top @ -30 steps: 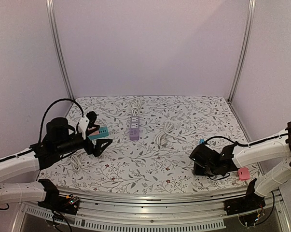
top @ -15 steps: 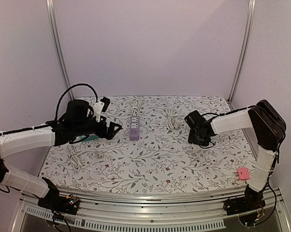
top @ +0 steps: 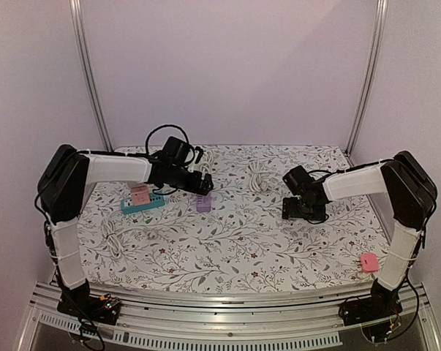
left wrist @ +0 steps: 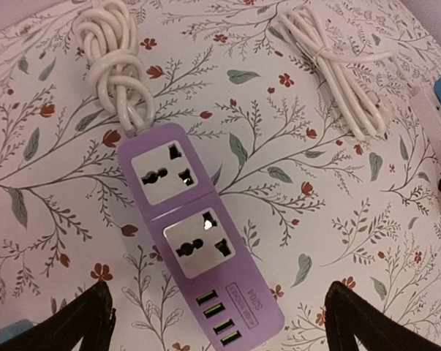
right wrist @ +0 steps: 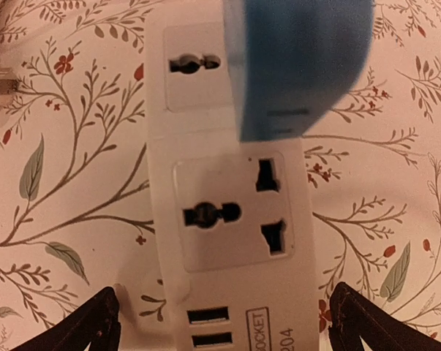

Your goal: Insert the plug

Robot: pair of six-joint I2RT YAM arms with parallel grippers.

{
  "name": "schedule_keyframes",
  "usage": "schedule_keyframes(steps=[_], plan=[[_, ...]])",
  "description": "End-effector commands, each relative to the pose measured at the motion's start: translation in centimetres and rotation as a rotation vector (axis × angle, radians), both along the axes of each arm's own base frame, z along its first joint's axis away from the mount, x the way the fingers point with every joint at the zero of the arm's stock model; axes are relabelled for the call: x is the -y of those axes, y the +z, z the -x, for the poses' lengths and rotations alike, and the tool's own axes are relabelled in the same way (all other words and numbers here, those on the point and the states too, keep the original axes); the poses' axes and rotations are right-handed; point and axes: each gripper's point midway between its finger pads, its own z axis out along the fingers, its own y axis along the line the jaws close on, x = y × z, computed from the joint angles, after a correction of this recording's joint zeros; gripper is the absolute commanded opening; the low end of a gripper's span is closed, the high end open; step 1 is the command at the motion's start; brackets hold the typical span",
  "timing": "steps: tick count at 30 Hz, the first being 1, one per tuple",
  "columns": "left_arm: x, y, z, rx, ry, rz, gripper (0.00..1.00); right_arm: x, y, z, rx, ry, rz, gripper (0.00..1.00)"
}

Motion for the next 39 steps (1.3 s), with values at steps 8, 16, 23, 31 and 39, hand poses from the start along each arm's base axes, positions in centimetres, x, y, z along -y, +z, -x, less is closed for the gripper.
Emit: schedule_keyframes(steps=[8,16,23,31,39], plan=[[1.0,-7.1,-3.1,-0.149,0.114,-0.081,0.99,2.4,3.6,5.0,-0.068,0.045,0.014,0.99],[-0.4,-10.2,-0.3,-0.201,0.103,-0.138,0.67,4.5,8.2,5.9,0.024,0.027,0.052,0.99],[0.7,-8.8,4.8,-0.235,-0.014,-0.087,0.16,9.7,10.8,8.6,0.077,-0.103,0.136,0.99],[1.4,-6.8,18.7,-0.153,-0.479,-0.052,0.0,17.3,7.0,13.6,-0.03,-0.388,0.009,0.99],[2.6,-5.9,26.4,-0.055,-0.924,-0.085,0.0,20.7,5.2,18.7,0.03,-0.711,-0.198,0.99]])
